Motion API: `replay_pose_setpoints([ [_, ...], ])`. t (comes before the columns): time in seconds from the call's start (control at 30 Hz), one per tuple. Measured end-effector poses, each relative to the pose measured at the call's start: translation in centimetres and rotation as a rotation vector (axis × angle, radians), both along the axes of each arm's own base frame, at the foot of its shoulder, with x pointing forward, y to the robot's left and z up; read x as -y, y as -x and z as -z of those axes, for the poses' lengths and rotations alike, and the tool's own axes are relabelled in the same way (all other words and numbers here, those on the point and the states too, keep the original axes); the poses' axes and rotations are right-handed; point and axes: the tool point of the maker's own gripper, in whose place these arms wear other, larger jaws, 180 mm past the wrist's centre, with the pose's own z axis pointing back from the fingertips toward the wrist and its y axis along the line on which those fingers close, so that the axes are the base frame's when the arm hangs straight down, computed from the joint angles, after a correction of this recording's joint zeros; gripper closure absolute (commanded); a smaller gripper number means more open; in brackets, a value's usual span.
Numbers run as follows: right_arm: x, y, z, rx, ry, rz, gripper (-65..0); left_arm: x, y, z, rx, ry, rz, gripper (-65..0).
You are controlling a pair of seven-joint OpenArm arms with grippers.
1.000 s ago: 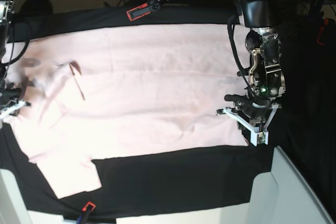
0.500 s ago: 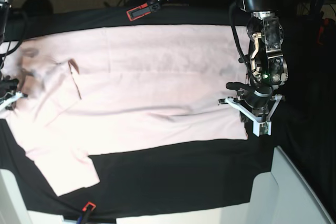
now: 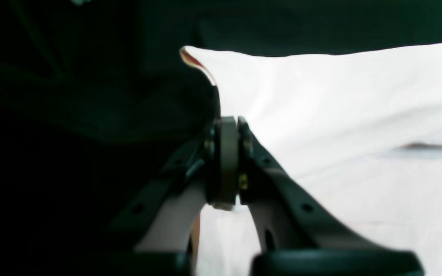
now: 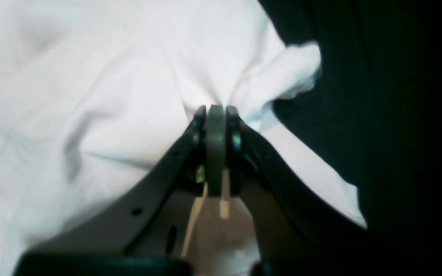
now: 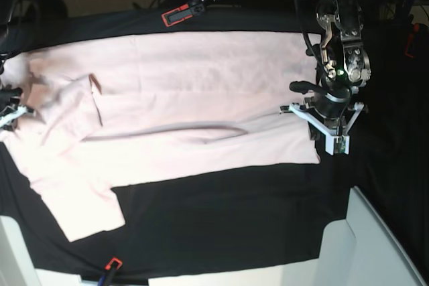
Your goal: Fold the T-shirt properly
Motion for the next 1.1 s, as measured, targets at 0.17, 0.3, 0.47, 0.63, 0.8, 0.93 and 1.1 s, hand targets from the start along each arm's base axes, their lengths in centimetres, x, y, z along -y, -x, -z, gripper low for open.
replay_pose_setpoints([
  [0.17,-0.2,1.0,-0.7,0.007,0.027,-0.024,0.0,0.2,1.1,-1.2,0.024,-0.014,0.010,0.0],
  [0.3,-0.6,2.8,0.2,-0.059,0.014,-0.008,0.0,0.2,3.2,-0.1,-0.018,-0.018,0.013,0.0],
  [0.47,-0.2,4.6,-0.5,-0.067,0.006,0.043,0.0,0.4,5.4,0.5,-0.053,-0.025,0.023,0.0],
  [0.63,-1.2,5.9,0.2,-0.121,-0.017,0.048,0.0,0.3,7.6,1.7,-0.106,-0.028,0.023,0.0],
  [0.8,-2.1,6.6,1.1,-0.144,-0.039,0.049,0.0,0.0,8.3,2.2,-0.125,-0.031,0.018,0.0],
  [0.93,-2.5,7.0,1.5,-0.166,-0.053,0.053,-7.0,-0.1,8.4,2.5,-0.132,-0.029,0.016,0.0],
  [1.1,-0.5,7.7,0.6,-0.183,-0.011,0.189,-21.2,-0.1,8.4,2.6,-0.136,-0.029,0.015,-4.4],
])
